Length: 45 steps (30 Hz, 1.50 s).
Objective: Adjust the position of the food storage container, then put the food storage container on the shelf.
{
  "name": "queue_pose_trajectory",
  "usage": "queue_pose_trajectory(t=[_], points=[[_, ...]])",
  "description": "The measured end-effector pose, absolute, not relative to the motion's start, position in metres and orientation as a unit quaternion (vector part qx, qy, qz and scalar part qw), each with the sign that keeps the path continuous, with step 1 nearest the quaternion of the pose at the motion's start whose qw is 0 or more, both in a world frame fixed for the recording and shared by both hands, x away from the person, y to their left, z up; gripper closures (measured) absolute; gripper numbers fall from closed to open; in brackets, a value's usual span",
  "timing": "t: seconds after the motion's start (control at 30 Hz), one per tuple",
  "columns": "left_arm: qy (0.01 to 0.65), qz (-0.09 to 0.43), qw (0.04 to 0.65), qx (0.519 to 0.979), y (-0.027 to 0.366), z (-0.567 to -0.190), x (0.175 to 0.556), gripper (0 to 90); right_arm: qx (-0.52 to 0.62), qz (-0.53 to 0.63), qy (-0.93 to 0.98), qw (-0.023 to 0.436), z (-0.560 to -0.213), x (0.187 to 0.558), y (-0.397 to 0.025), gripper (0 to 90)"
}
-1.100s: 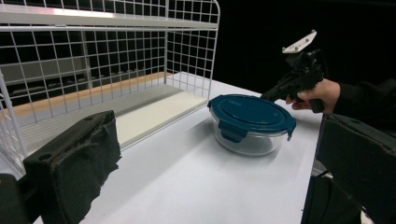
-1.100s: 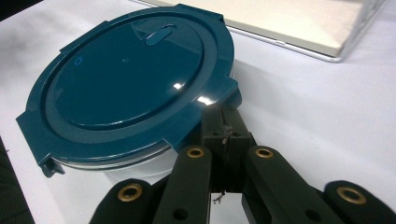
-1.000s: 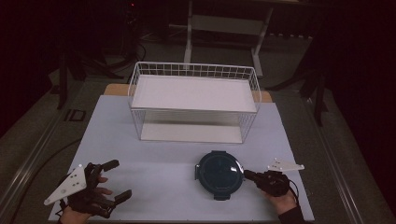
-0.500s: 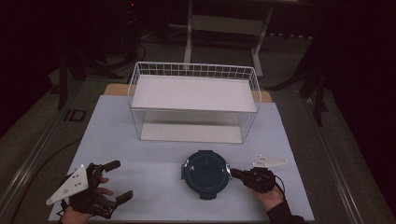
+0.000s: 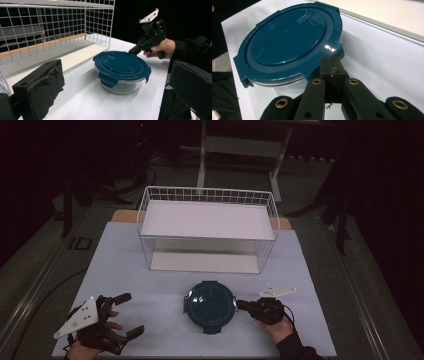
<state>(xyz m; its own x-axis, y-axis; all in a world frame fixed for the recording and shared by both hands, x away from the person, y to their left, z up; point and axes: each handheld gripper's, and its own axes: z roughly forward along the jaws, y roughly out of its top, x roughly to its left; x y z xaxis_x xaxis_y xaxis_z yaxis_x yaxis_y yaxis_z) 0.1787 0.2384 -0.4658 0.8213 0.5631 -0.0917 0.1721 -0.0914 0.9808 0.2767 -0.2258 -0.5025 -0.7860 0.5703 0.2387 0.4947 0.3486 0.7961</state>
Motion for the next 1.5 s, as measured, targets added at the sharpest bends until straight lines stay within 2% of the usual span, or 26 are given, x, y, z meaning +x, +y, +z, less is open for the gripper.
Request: queue_pose_trajectory(t=[0.27,0.5,0.67,0.73,0.77,0.83,0.97,1.1,1.17,1.2,1.37,1.5], points=[[0.254,0.156,0.624,0.722,0.238,-0.466,0.179,0.0,0.319,0.474,0.82,0.028,-0.503,0.276,-0.222,90.0],[0.26,0.157,0.623,0.721,0.239,-0.466,0.179,0.0,0.307,0.483,0.818,0.056,-0.492,0.273,-0.221,89.4],[0.264,0.154,0.619,0.724,0.237,-0.465,0.18,0.0,0.302,0.501,0.809,0.058,-0.484,0.267,-0.225,79.2],[0.265,0.152,0.618,0.724,0.236,-0.465,0.18,0.0,0.303,0.509,0.804,0.059,-0.48,0.265,-0.226,69.3],[0.265,0.152,0.617,0.725,0.235,-0.464,0.18,0.0,0.301,0.514,0.801,0.06,-0.478,0.264,-0.226,67.5],[0.264,0.148,0.618,0.725,0.233,-0.462,0.18,0.0,0.294,0.523,0.797,0.065,-0.474,0.261,-0.226,51.8],[0.264,0.143,0.62,0.725,0.226,-0.455,0.181,0.0,0.281,0.547,0.786,0.066,-0.466,0.256,-0.226,26.5],[0.267,0.137,0.619,0.726,0.221,-0.446,0.183,0.0,0.262,0.557,0.784,0.075,-0.461,0.255,-0.226,12.1],[0.267,0.137,0.619,0.726,0.221,-0.446,0.183,0.0,0.255,0.558,0.786,0.082,-0.459,0.255,-0.226,12.1],[0.272,0.133,0.619,0.724,0.218,-0.441,0.186,0.0,0.253,0.56,0.782,0.105,-0.456,0.254,-0.226,11.7],[0.29,0.121,0.612,0.725,0.214,-0.436,0.194,0.0,0.242,0.564,0.775,0.15,-0.442,0.247,-0.225,13.8],[0.303,0.105,0.602,0.732,0.207,-0.43,0.201,0.0,0.225,0.561,0.782,0.151,-0.435,0.243,-0.222,14.5]])
